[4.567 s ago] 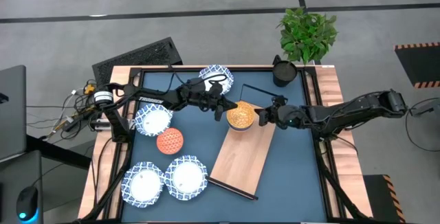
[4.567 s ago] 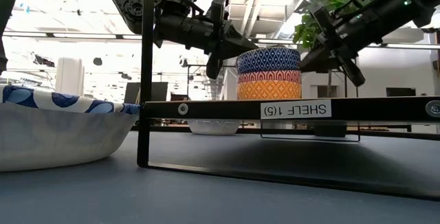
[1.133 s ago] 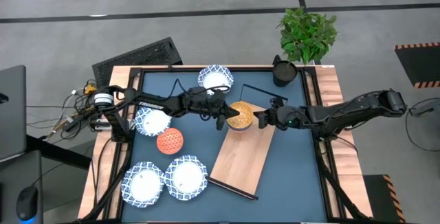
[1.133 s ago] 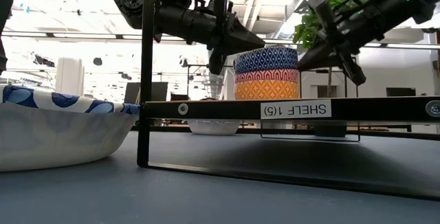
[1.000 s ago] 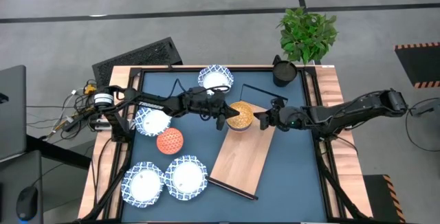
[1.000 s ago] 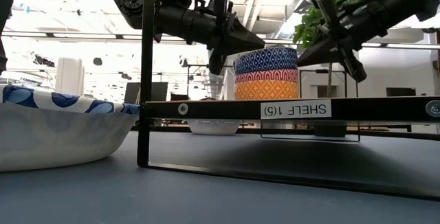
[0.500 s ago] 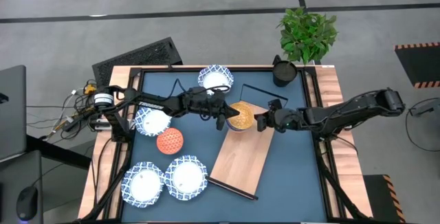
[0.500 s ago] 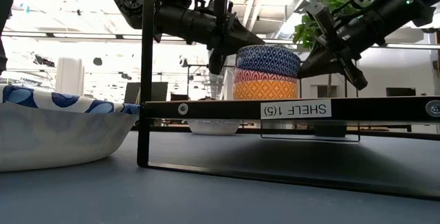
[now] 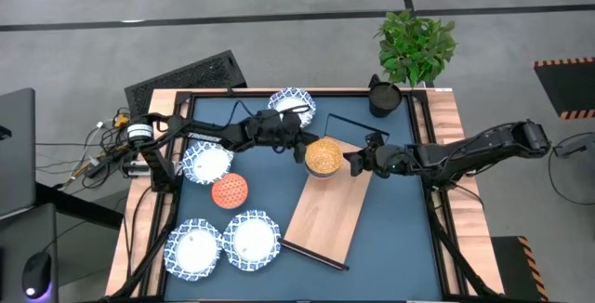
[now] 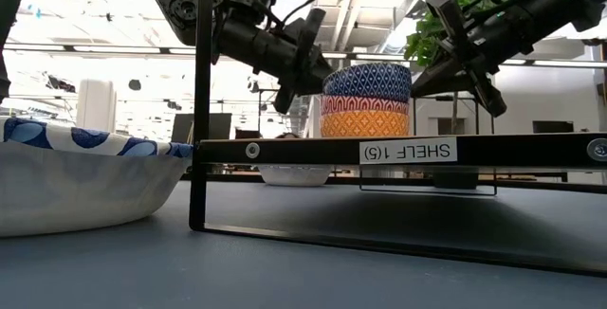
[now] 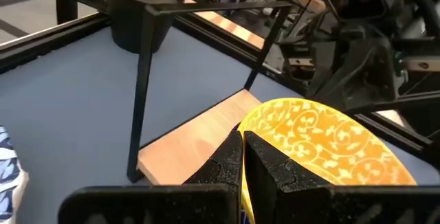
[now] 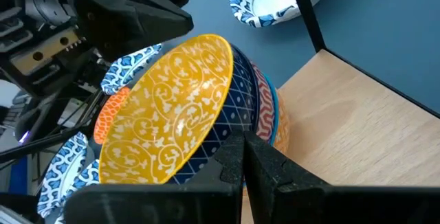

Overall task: Place and stack bowls onto a shelf
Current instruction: Adjust the stacked bowls on the shelf

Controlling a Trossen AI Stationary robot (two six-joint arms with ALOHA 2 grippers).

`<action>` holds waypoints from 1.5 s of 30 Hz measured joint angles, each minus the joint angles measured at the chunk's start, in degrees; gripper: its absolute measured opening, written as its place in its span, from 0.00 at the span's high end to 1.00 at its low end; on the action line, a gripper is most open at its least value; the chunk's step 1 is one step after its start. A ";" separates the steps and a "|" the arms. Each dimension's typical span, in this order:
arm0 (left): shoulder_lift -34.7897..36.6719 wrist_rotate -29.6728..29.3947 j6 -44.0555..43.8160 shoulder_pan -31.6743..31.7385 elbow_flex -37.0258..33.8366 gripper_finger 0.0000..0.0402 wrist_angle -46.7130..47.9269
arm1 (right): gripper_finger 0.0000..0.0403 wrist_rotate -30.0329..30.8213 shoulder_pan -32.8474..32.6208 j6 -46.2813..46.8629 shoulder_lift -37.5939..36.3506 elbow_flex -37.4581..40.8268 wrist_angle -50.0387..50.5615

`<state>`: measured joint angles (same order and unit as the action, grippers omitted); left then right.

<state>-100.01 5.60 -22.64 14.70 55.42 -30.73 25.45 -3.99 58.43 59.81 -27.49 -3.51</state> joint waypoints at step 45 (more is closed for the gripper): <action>8.11 6.21 -4.05 0.35 -10.54 1.00 2.11 | 0.92 -0.59 -0.37 1.95 0.00 0.00 1.48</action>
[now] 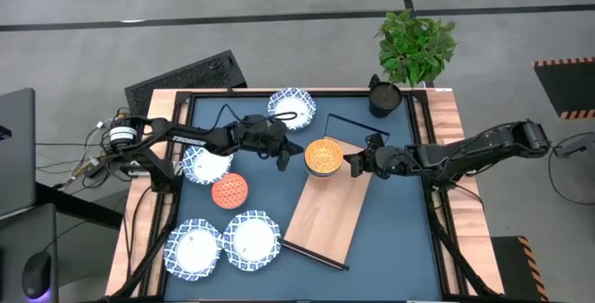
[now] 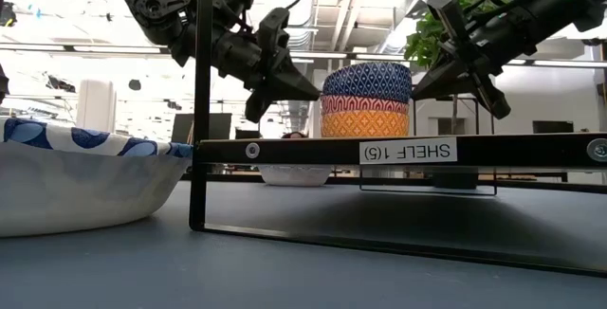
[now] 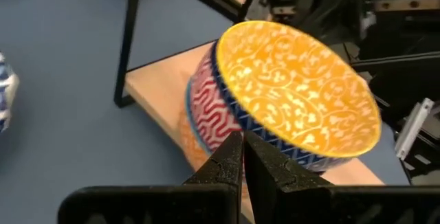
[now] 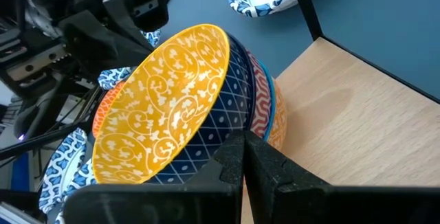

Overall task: Place and stack bowls onto a shelf
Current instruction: Adjust the stacked bowls on the shelf

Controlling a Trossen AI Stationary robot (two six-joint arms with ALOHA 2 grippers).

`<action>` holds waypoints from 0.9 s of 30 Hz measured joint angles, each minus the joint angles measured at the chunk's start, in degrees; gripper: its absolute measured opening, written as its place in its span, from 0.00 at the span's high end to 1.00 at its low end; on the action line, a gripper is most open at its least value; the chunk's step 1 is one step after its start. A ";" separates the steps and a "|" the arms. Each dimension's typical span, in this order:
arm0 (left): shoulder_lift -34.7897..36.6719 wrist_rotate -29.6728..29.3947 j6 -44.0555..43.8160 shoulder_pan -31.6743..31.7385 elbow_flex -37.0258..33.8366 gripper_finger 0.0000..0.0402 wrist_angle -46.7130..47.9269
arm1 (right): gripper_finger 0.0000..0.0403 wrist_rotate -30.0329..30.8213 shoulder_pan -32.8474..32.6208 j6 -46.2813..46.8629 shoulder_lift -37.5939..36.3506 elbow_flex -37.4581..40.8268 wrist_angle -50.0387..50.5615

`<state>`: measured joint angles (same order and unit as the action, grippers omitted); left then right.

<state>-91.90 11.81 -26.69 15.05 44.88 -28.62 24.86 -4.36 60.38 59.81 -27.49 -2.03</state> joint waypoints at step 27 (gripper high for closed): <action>0.00 0.93 1.92 -1.12 0.00 1.00 -1.99 | 0.92 0.02 0.00 0.22 0.04 0.00 0.03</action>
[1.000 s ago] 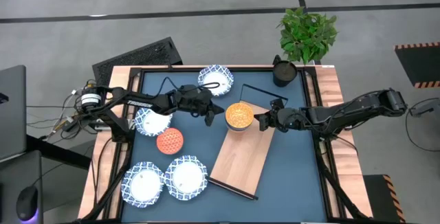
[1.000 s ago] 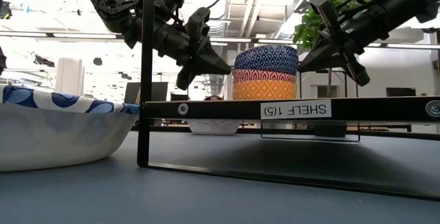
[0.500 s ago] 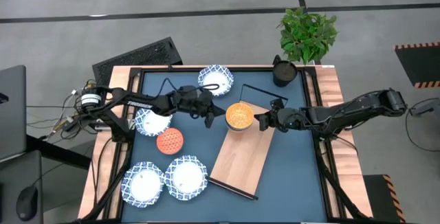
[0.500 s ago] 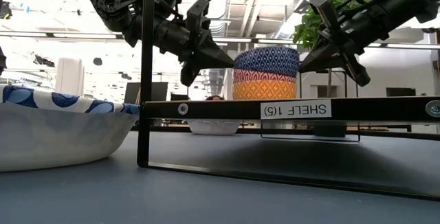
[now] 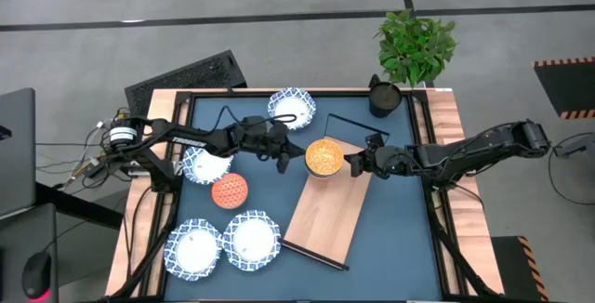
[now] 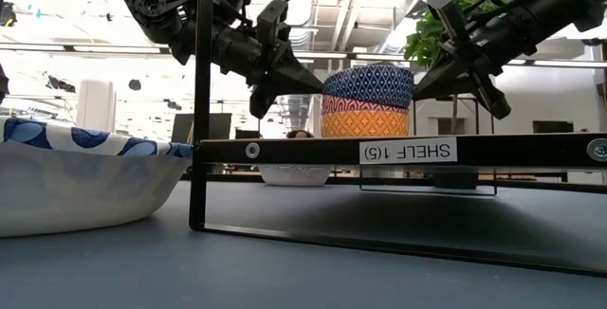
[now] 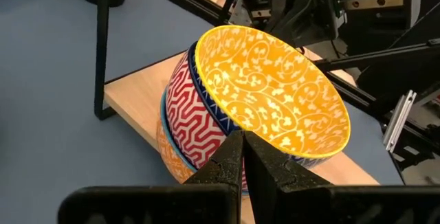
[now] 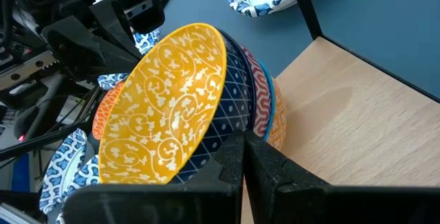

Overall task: Place and stack bowls onto a shelf
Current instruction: Adjust the stacked bowls on the shelf

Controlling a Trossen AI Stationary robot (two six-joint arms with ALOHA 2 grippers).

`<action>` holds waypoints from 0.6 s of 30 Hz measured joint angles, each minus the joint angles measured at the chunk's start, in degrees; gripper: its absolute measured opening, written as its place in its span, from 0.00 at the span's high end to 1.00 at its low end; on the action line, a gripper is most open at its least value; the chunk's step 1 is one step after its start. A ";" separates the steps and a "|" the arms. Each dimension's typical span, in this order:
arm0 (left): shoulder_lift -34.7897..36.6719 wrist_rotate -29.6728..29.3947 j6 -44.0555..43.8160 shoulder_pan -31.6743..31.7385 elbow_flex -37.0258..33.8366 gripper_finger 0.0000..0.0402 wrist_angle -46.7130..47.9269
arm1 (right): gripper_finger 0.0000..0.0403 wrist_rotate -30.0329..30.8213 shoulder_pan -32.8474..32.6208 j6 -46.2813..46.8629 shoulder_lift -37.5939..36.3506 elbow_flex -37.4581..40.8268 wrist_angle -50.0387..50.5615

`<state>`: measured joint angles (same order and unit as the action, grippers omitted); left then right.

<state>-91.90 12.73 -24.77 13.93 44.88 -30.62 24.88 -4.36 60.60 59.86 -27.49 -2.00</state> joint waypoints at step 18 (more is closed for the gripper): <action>-0.02 0.18 4.18 0.15 0.02 1.00 1.65 | 0.92 -0.17 0.00 2.01 0.02 0.00 0.28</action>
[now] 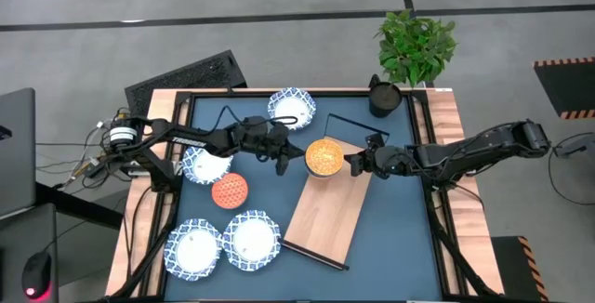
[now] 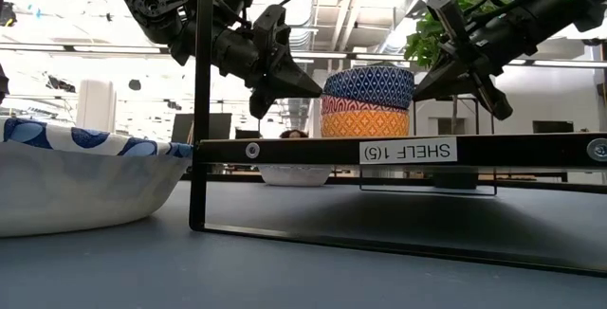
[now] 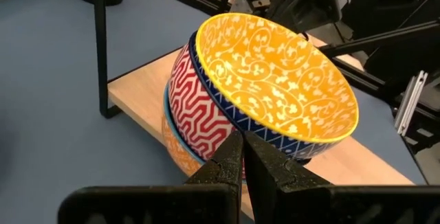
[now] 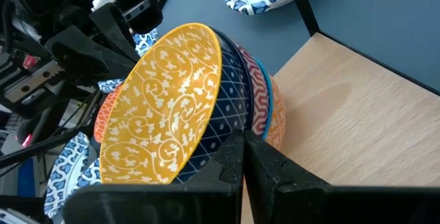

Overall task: Place and stack bowls onto a shelf
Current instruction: Adjust the stacked bowls on the shelf

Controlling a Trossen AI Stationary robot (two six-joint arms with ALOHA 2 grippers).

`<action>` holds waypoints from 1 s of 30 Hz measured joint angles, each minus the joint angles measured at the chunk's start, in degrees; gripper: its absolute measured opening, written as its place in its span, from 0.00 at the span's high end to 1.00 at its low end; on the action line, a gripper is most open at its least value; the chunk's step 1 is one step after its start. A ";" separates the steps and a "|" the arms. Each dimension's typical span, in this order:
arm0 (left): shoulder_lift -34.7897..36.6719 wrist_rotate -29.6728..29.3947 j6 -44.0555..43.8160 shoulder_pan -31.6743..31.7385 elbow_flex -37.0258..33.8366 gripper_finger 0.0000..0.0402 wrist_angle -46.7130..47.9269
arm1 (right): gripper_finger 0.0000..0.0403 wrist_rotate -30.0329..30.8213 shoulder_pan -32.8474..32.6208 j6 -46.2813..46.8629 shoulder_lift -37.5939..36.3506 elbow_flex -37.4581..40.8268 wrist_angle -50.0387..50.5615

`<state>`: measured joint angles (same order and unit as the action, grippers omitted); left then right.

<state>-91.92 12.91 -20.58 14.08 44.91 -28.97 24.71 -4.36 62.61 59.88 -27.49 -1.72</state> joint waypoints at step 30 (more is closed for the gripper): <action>-0.09 5.12 -0.08 3.69 -0.20 1.00 -3.73 | 0.92 -0.92 0.26 2.06 0.00 0.00 -0.04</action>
<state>-92.01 18.03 -20.67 17.77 44.71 -32.70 23.80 -4.11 64.68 59.88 -27.49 -1.76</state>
